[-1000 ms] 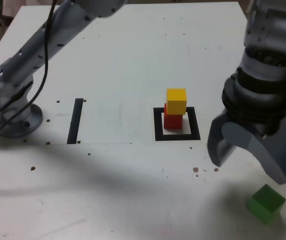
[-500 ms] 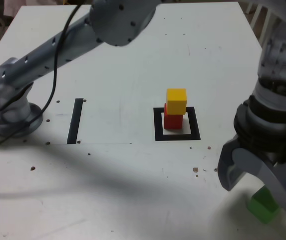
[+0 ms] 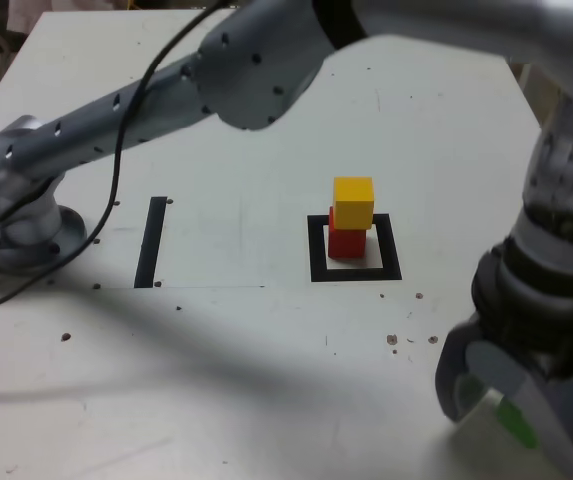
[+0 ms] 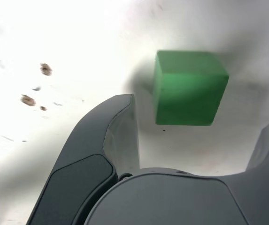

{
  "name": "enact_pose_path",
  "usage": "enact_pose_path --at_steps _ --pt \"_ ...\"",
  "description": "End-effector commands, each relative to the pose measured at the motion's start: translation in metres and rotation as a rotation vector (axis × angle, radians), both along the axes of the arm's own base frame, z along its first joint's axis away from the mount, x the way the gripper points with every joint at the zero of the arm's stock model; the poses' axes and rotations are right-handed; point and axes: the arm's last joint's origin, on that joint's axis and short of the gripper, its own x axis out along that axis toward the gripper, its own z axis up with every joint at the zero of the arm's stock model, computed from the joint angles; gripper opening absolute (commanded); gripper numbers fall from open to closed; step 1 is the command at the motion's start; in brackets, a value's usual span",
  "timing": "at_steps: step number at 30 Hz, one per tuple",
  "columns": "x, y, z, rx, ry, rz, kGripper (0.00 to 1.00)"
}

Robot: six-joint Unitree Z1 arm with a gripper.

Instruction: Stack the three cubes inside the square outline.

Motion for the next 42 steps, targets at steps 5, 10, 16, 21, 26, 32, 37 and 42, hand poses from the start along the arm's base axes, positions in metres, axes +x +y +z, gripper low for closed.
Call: enact_pose_path --at_steps 5,10,16,21,26,32,37,42 --pt "-0.002 0.0 -0.004 0.028 0.024 0.01 0.35" --pt "-0.002 -0.001 -0.006 0.03 0.028 0.009 0.29" --pt "-0.002 -0.001 -0.007 0.031 0.031 0.009 0.29" --pt "-0.002 -0.001 -0.008 0.031 0.034 0.009 0.29" --pt "-0.002 -0.001 -0.008 0.03 0.036 0.011 0.29" --pt "-0.007 0.003 -0.001 0.059 0.035 0.033 0.28" --pt "-0.014 0.017 0.014 0.1 0.024 0.076 0.28" --pt "-0.021 0.039 0.034 0.141 0.013 0.136 0.28"
